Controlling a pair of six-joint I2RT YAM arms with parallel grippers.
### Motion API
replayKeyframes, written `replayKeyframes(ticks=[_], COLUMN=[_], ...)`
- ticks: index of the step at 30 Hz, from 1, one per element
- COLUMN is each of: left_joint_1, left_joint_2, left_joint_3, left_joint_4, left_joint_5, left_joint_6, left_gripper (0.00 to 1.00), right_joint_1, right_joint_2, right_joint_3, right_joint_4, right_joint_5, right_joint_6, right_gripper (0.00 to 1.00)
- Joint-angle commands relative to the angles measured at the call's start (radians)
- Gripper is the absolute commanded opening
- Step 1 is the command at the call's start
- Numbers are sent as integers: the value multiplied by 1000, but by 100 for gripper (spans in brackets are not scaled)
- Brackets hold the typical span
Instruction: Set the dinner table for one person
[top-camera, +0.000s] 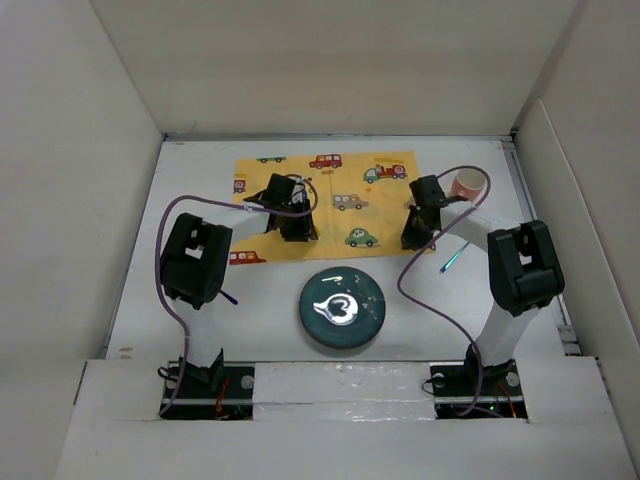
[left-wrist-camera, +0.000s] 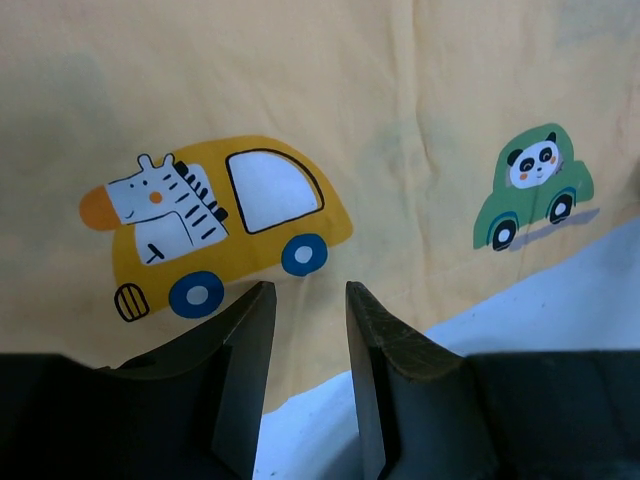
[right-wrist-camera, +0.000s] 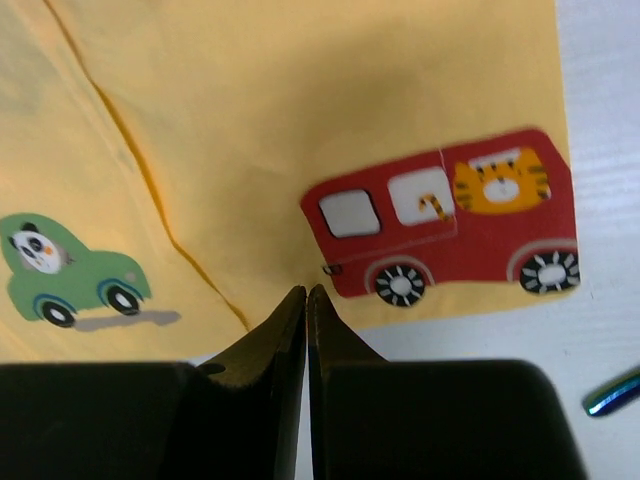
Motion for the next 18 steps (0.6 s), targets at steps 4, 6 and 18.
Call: replayKeyframes(ticks=[4,6,18], left_joint_1=[-10,-10,-10], left_joint_2=[-68,-88,-212], left_joint_3=[-70,-76,29], left_joint_4=[-13,-14,-76], left_joint_5=[15,13,-27], left_joint_6=[12,15,42], left_gripper=[32,32,31], right_joint_1=[-18,-18,111], right_joint_2=[-115,-154,-480], right_joint_3=[-126,-172,-267], right_joint_4=[-50,-30,80], right_joint_5=[16,5,-195], right_joint_6=[49,62,16], right_gripper=[8,9,52])
